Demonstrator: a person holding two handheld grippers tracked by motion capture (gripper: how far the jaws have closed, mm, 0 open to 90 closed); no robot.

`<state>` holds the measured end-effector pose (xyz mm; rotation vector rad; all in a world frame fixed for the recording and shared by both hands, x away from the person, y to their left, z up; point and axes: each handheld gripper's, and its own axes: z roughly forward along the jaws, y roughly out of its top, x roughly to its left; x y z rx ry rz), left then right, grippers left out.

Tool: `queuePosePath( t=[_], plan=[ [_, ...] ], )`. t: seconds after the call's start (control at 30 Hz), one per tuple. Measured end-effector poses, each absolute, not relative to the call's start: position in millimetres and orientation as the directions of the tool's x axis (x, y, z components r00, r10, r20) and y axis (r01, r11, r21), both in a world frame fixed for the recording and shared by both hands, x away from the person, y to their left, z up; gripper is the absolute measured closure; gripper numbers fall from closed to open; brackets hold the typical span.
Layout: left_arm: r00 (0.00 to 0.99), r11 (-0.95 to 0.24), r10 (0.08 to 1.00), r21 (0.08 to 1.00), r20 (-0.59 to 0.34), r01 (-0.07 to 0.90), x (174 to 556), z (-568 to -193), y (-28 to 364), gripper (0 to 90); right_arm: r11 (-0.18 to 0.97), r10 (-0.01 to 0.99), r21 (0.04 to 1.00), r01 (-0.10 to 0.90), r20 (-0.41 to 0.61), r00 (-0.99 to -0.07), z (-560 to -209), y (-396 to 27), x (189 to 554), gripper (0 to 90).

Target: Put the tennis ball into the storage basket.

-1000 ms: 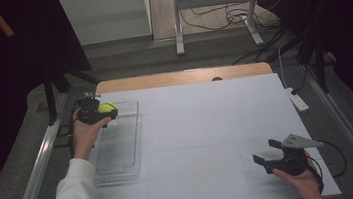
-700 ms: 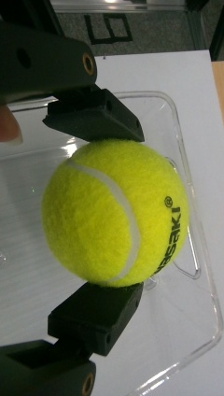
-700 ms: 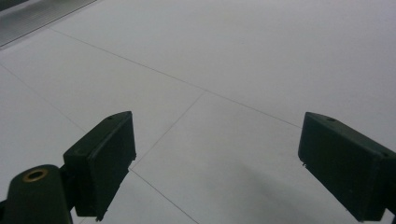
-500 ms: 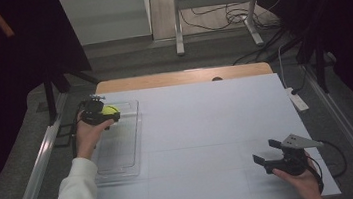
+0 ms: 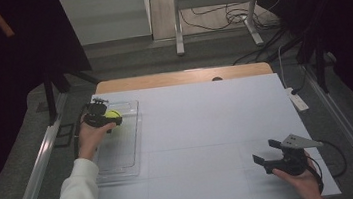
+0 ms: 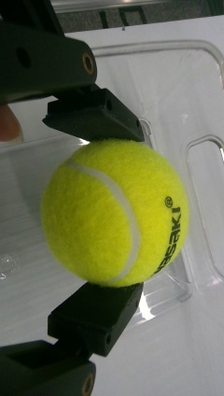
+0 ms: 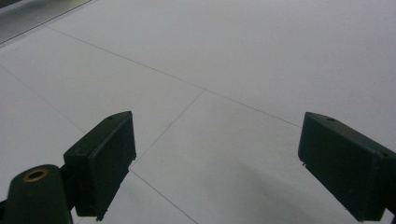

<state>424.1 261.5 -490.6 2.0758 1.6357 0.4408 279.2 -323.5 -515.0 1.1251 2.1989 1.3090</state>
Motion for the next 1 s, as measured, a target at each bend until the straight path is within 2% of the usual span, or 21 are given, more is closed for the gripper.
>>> queuePosePath(
  t=[0.53,1.0],
  plan=[
    [0.239,-0.202,0.971,0.511,-0.006,0.835,426,-499,258,25.1,0.261,0.773,0.851,0.456,0.099,-0.626,-515,-324,279,11.3],
    [0.258,-0.178,0.965,0.59,-0.053,0.787,419,-488,261,12.3,0.263,0.773,0.849,0.458,0.098,-0.626,-515,-324,279,11.2]
  ],
)
